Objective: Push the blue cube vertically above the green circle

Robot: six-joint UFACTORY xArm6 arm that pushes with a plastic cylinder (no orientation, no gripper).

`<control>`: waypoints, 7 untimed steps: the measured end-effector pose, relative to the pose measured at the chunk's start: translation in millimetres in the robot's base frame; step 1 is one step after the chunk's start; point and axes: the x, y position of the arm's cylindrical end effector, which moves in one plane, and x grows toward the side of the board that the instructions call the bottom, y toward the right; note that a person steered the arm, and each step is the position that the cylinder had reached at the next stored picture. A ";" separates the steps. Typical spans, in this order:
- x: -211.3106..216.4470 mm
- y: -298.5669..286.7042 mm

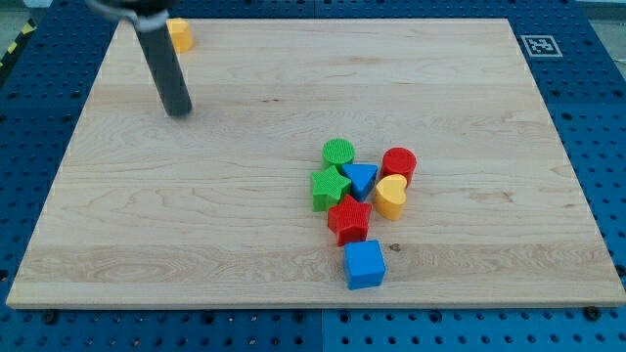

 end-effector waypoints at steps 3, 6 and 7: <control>67.5 30.5; 47.9 64.7; -5.4 71.0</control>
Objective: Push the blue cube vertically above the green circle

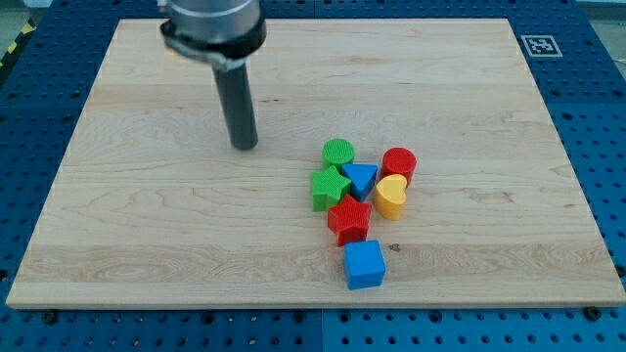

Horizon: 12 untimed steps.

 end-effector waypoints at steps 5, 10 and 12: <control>171.7 241.5; 194.5 125.3; 179.2 73.3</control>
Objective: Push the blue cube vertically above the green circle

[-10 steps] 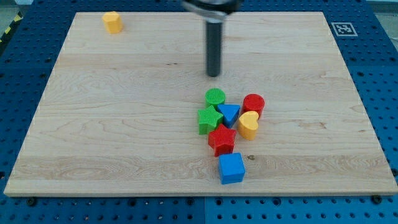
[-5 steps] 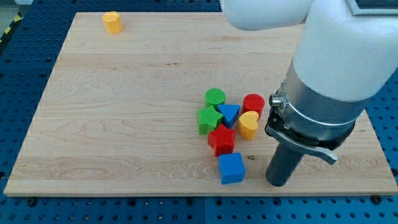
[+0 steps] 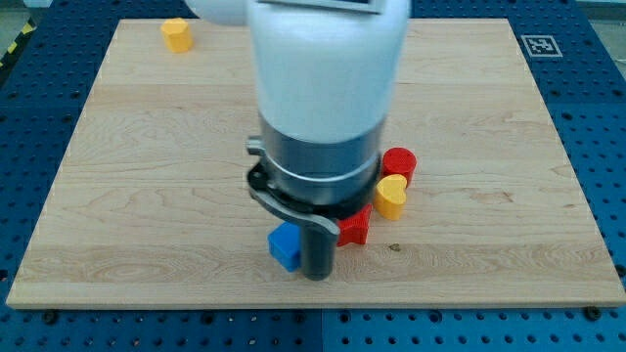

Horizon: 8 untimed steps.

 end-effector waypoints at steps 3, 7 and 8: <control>-30.5 -87.0; -97.4 -47.9; -97.4 -17.0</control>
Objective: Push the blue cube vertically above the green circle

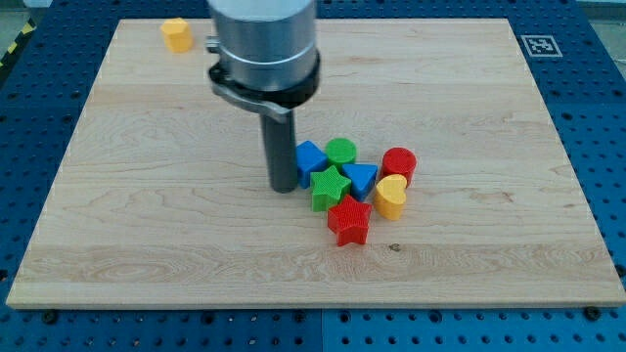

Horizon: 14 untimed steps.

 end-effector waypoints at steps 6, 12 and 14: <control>-118.0 78.4; -166.6 117.7; -138.0 76.8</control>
